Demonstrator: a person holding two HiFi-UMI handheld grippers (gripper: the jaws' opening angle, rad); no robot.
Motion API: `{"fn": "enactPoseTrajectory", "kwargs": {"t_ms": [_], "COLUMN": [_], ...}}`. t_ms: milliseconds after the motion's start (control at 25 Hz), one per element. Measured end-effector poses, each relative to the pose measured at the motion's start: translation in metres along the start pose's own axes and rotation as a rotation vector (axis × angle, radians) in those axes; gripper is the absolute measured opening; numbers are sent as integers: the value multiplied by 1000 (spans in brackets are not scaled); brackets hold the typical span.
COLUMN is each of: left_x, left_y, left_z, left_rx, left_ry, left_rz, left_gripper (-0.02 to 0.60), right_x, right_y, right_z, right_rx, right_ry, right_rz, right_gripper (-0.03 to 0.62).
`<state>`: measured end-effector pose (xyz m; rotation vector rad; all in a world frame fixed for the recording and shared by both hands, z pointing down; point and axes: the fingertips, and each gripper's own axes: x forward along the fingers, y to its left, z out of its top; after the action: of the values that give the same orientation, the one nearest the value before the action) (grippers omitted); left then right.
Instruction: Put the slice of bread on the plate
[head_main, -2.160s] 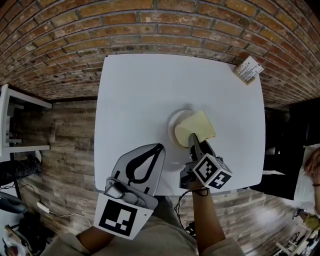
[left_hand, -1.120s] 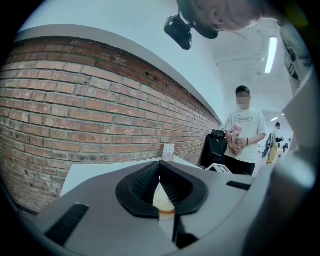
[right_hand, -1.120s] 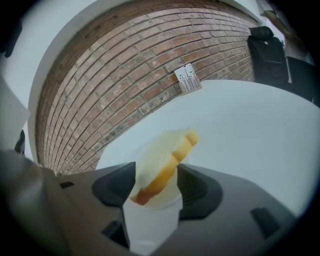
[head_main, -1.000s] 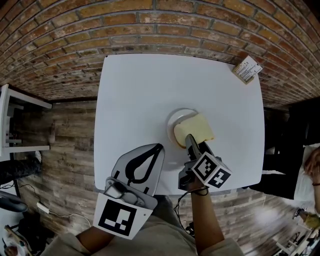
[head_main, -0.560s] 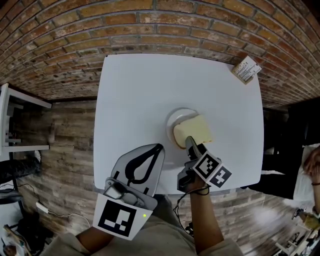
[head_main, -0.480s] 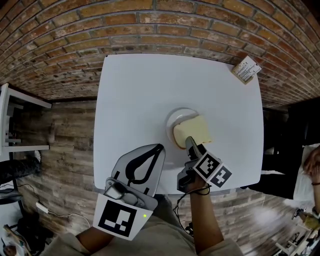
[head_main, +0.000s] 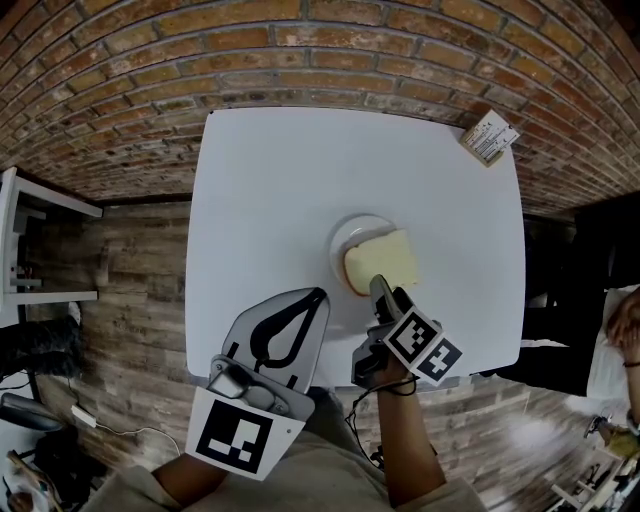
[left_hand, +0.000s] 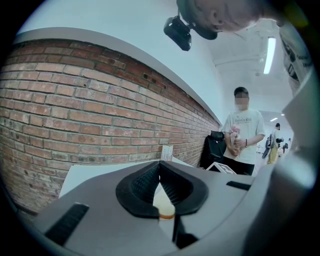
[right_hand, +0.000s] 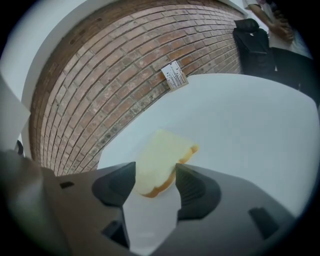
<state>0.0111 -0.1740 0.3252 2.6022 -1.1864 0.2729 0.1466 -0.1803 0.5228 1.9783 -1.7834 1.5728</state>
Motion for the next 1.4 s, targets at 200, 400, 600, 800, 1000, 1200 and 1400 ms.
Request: {"fn": "enactPoseTrajectory", "kwargs": {"t_ms": [200,400,600,800,1000,1200,1400], "left_x": [-1,-4,-4,-5,-5,-6,-8], "left_y": [-3,-6,-8,-10,-13,-20,-27], "left_z": [1,2,2,4,5,7,10], "left_rx": [0,4,4,5,6,14,21], "left_ry": [-3,-6,-11,-14,-18,-23,-31], "left_rz": [0,-1,0,-3,-8,-21,-34], "left_gripper": [9,9,9,9,9,9,9], "right_x": [-4,-8,-17,-27,-40,-62,-91], "right_y": [7,13,31,45,57,72,86], "right_z": [5,12,23,32,43,57,69], "right_rx": [-47,-97,-189,-260,-348,-443,-530], "right_ry": [-30,-64,-120,-174,-233,-324,-422], "right_rz": [23,50,93,114,113,111,105], "right_gripper": [249,247,208,131,86,48,17]}}
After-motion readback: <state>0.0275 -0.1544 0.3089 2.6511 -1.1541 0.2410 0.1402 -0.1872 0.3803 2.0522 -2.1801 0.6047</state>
